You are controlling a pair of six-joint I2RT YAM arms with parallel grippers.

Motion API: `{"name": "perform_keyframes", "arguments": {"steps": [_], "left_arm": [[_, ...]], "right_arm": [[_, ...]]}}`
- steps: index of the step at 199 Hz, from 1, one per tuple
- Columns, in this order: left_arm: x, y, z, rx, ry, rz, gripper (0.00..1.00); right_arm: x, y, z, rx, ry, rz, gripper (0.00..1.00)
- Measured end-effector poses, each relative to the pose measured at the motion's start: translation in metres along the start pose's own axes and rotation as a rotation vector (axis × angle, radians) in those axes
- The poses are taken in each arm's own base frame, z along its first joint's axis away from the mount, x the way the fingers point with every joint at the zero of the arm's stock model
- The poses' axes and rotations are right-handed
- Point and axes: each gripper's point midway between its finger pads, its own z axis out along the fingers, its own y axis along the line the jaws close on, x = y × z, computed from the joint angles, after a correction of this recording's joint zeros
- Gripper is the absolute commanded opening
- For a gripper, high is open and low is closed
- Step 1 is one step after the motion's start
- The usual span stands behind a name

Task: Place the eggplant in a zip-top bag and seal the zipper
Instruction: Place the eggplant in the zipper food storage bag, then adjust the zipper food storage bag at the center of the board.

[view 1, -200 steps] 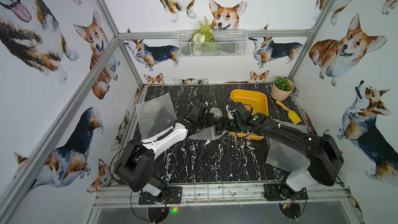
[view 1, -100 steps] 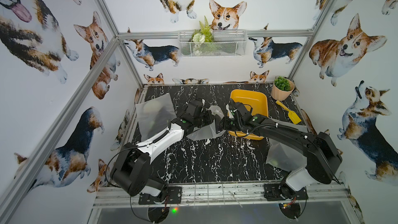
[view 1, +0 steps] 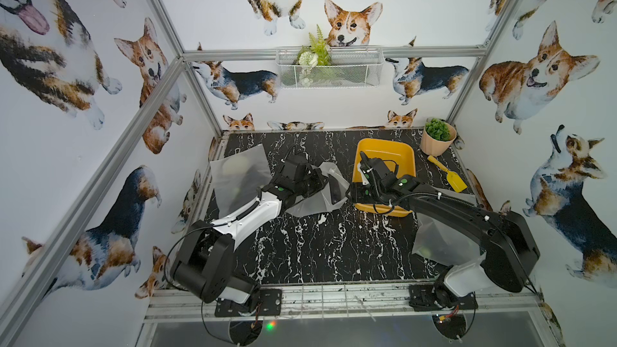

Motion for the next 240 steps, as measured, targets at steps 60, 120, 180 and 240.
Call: {"name": "perform_keyframes", "arguments": {"steps": [60,120,180,240], "left_arm": [[-0.002,-0.007,-0.008,-0.009,0.004,0.061,0.0],[0.001,-0.003,-0.016,-0.042,0.012,0.105,0.0],[0.0,-0.008,-0.026,-0.045,0.008,0.139,0.0],[0.003,-0.006,-0.026,-0.088,0.048,0.201,0.0]], "right_arm": [[-0.01,-0.003,0.018,-0.043,0.002,-0.034,0.5],[-0.025,0.021,0.027,-0.129,-0.011,-0.053,0.44],[-0.019,0.028,0.037,-0.17,0.024,-0.047,0.31],[-0.019,0.049,0.034,-0.211,0.018,-0.077,0.09]]}}
